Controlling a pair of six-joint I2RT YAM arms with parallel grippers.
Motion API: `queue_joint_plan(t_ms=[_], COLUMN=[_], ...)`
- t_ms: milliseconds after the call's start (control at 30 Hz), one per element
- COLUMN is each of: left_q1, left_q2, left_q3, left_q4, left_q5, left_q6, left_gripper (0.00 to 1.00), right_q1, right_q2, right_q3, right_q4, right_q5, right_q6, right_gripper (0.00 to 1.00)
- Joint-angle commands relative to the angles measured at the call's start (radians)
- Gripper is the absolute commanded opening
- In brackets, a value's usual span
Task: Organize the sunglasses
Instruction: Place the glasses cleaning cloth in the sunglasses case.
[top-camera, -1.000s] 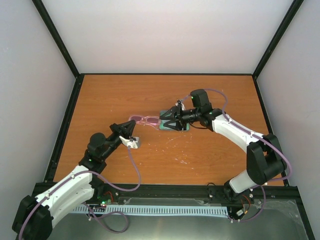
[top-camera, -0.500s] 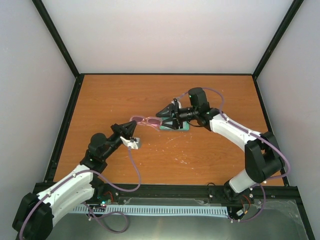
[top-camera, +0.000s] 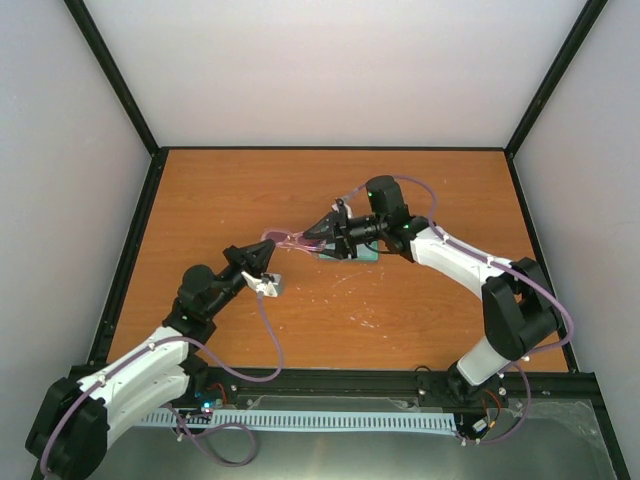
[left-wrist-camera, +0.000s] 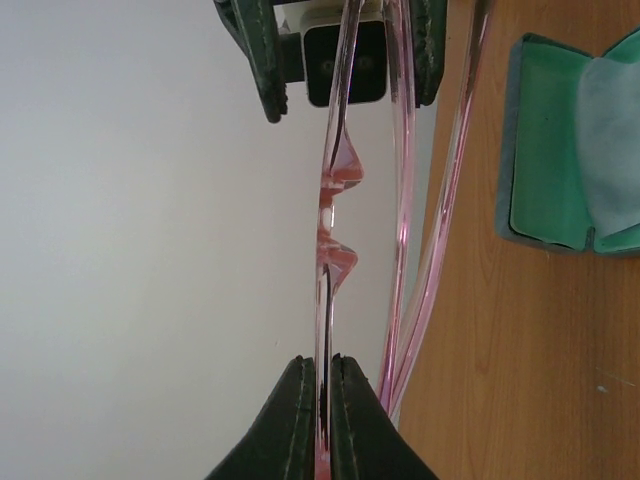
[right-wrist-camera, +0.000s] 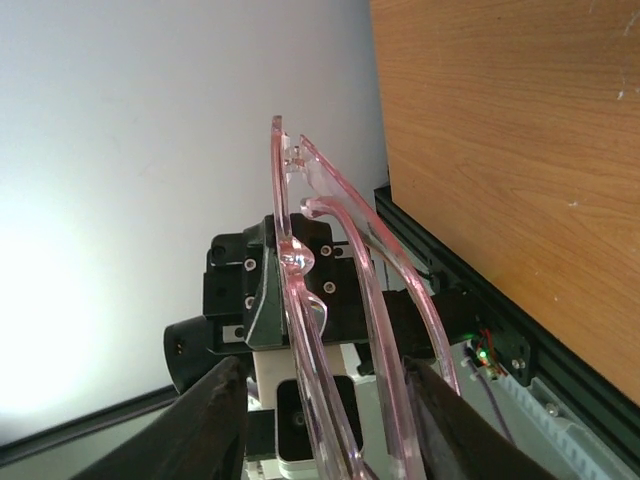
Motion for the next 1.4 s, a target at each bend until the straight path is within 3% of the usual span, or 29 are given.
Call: queue_joint_plan(t_ms=[0, 100, 333, 433, 533, 600, 733, 800, 1000, 1133, 1367], left_q1=[-0.004, -0.005, -0.005, -0.005, -0.005, -0.005, -0.005, -0.005, -0.005, -0.004, -0.005], left_q2=[0.019, 0.03, 0.037, 0.03, 0.013, 0.003, -0.017, -0.032, -0.086, -0.135, -0.153], left_q3=[0.014, 0.017, 0.019, 0.016, 0.012, 0.007, 0.008, 0.01, 0.029, 0.061, 0.149], left_q4=[0.05, 0.058, 0.063, 0.06, 0.047, 0.041, 0.018, 0.01, -0.059, -0.128, -0.28], left_q5=[0.03, 0.03, 0.036, 0.036, 0.043, 0.045, 0.042, 0.04, 0.051, 0.054, -0.022], left_q6=[0.019, 0.019, 0.016, 0.014, 0.01, 0.007, -0.009, -0.03, -0.108, -0.203, -0.413], left_gripper=[0.02, 0.03, 0.12, 0.3, 0.34, 0.42, 0.44, 0.56, 0.75, 0.95, 1.0], right_q1=[0.016, 0.021, 0.022, 0.022, 0.022, 0.022, 0.02, 0.019, 0.01, -0.007, -0.088], right_q2=[0.009, 0.007, -0.008, -0.011, -0.013, -0.013, -0.011, -0.012, -0.012, -0.027, -0.089], right_q3=[0.026, 0.022, 0.017, 0.014, 0.016, 0.015, 0.013, 0.014, 0.013, -0.003, -0.077], right_q4=[0.038, 0.042, 0.015, 0.016, 0.015, 0.008, 0.003, -0.002, -0.021, -0.04, -0.08], right_q5=[-0.018, -0.017, 0.01, 0.023, 0.032, 0.039, 0.048, 0.055, 0.066, 0.069, 0.049], right_q6=[0.019, 0.019, -0.01, -0.016, -0.023, -0.029, -0.038, -0.045, -0.081, -0.106, -0.171], right_gripper=[0.36, 0.29, 0.25, 0.24, 0.23, 0.22, 0.2, 0.19, 0.18, 0.18, 0.19])
